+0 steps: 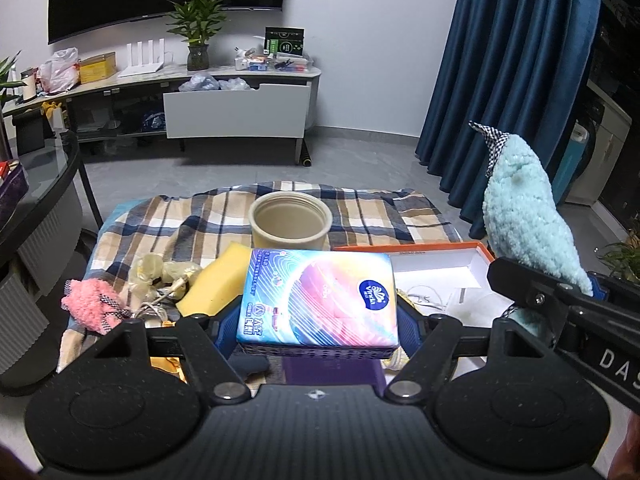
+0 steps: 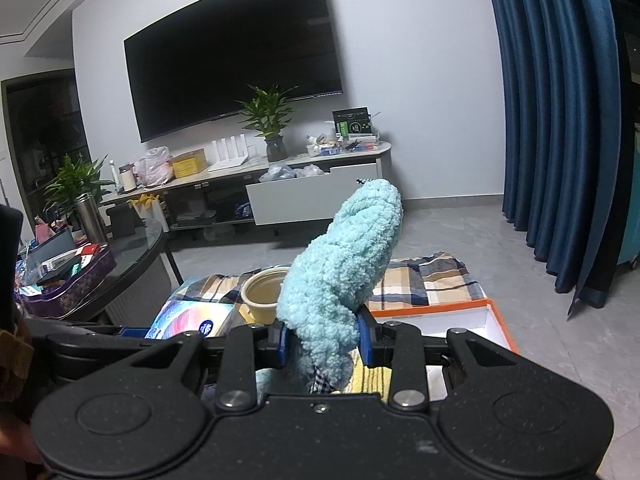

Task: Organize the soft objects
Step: 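Carry the sock and tissue pack with both grippers over the white box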

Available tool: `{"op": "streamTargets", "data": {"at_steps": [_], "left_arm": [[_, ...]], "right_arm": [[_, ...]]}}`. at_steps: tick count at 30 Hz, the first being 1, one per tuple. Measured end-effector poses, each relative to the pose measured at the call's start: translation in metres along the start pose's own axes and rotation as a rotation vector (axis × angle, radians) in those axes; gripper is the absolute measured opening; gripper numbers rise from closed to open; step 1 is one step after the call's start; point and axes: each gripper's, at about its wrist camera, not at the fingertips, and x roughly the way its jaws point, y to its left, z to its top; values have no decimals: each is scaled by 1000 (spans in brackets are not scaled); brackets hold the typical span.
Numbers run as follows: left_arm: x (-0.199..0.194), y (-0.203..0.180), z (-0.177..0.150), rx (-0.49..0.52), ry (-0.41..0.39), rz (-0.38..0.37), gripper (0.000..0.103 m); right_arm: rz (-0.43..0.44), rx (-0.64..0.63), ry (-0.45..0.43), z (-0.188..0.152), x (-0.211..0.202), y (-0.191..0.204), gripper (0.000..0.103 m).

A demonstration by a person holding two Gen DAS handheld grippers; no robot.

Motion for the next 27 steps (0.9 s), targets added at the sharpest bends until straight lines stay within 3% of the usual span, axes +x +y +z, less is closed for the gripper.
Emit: {"op": "streamTargets", "data": {"at_steps": [27], "left_arm": [[16,-42,-4,69,32,-57,76]], "right_arm": [[-69,38,2,-2,-1,-34,39]]}}
